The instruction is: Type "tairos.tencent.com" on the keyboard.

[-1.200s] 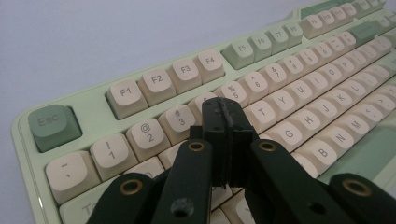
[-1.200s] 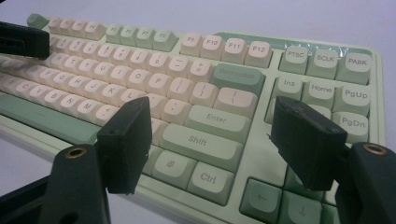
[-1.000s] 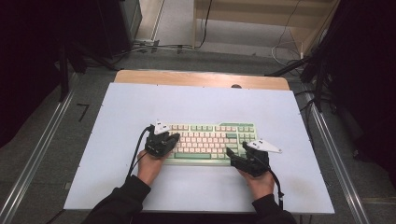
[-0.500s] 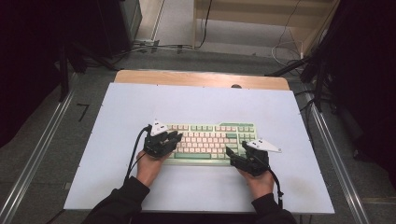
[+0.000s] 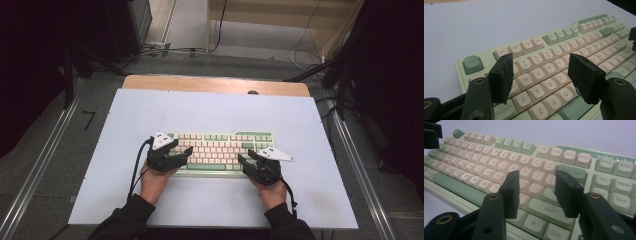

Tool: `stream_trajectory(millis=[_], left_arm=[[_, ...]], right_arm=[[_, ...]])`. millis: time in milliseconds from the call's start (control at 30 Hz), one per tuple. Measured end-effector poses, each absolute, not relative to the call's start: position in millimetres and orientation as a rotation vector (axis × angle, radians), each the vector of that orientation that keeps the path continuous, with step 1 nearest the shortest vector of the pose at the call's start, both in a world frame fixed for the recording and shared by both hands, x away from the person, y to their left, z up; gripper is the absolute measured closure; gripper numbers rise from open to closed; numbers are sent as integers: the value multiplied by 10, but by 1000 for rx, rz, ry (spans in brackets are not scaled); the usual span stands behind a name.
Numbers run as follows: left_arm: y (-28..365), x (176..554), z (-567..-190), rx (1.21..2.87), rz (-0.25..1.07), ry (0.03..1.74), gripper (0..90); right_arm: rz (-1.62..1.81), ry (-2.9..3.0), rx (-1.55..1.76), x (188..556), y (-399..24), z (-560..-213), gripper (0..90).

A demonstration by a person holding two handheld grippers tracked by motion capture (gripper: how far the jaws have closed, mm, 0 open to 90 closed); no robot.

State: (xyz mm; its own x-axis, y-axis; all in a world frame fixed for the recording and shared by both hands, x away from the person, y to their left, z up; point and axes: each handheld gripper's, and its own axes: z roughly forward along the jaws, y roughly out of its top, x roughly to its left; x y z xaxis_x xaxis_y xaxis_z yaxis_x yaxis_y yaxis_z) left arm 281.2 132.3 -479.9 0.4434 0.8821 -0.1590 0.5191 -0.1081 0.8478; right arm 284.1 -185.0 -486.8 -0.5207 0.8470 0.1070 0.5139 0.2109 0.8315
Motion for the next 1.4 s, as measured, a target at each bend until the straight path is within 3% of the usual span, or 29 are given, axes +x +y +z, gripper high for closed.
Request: stream_trajectory(millis=[167, 467, 867, 1400], left_arm=[[1434, 2734, -4800, 1748, 519, 1239, 379], [1669, 2578, -4811, 1704, 557, 1314, 379], [1860, 2417, -4817, 1665, 591, 1373, 380], [1839, 2426, -4823, 1674, 584, 1367, 380]], right_arm=[[1219, 2172, 1198, 2862, -1693, -4875, 594], [1245, 2257, 1090, 2918, -1431, -4892, 875], [1248, 2360, 989, 2952, -1110, -4945, 877], [1201, 2400, 998, 2958, -1056, -4994, 876]])
